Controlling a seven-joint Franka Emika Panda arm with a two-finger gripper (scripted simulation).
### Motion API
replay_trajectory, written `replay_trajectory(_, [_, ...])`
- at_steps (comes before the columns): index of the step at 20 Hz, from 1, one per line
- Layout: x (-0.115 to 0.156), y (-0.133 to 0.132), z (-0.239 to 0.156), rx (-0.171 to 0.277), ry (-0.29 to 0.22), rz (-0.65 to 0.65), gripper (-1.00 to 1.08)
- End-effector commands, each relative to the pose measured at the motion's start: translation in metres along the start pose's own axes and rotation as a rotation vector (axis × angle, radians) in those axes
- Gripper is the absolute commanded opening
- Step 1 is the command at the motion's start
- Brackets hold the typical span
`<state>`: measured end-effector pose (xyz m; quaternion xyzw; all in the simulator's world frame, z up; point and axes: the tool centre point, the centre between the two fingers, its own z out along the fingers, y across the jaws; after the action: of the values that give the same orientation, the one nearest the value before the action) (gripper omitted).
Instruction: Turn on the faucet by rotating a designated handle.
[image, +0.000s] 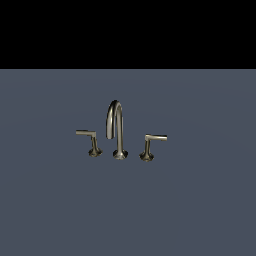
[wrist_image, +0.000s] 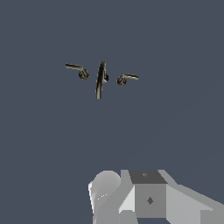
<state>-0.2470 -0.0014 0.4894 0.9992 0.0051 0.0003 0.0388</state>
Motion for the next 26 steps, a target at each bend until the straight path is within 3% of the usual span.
replay_trajectory(1, [0.0, 0.0, 0.0, 0.0, 0.0, 0.0, -1.0])
replay_trajectory(13, [0.013, -0.007, 0.022, 0.003, -0.004, 0.093, -1.0])
replay_trajectory(26, [0.06, -0.022, 0.092, 0.015, -0.016, 0.392, -1.0])
